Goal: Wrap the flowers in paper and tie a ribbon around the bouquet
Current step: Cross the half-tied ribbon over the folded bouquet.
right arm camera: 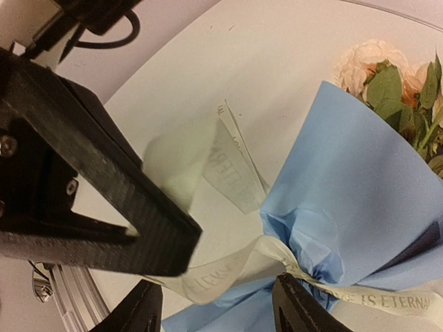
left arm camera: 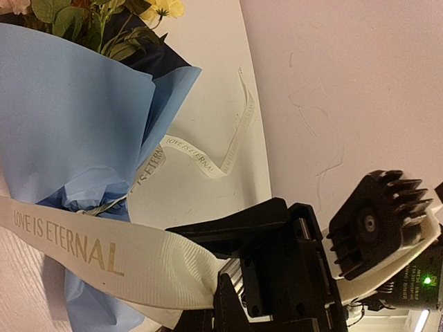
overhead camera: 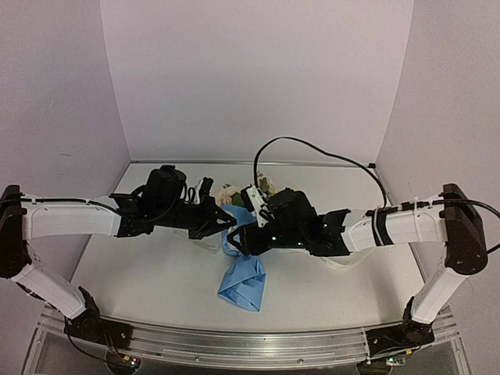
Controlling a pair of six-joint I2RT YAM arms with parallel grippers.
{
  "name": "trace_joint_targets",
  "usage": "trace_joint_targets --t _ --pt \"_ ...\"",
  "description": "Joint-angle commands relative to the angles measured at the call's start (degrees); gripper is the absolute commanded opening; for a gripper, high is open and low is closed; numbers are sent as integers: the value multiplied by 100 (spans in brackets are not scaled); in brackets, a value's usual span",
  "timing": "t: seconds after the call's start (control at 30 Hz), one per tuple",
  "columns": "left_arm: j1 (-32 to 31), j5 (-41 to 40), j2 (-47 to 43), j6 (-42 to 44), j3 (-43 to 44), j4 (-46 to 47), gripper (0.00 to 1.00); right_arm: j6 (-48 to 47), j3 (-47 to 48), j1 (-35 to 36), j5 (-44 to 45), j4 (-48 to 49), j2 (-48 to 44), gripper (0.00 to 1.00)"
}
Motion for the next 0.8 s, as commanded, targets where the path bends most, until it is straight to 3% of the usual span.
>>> trace_joint_targets --t 0.0,0.1,0.2,0.33,0.77 --pt "85 -4 -303 -19 -77 170 0 -141 497 79 -97 15 251 54" --pt "133 -20 -401 -11 -130 124 0 -143 662 87 -179 -99 385 46" --pt "163 -83 -540 29 -190 52 0 -143 733 121 -204 -193 431 32" --pt "170 -235 -862 237 -349 -253 2 -160 916 189 -209 -459 452 2" --pt "164 -737 -3091 942 -1859 -1486 35 -330 1528 324 -105 -2552 529 0"
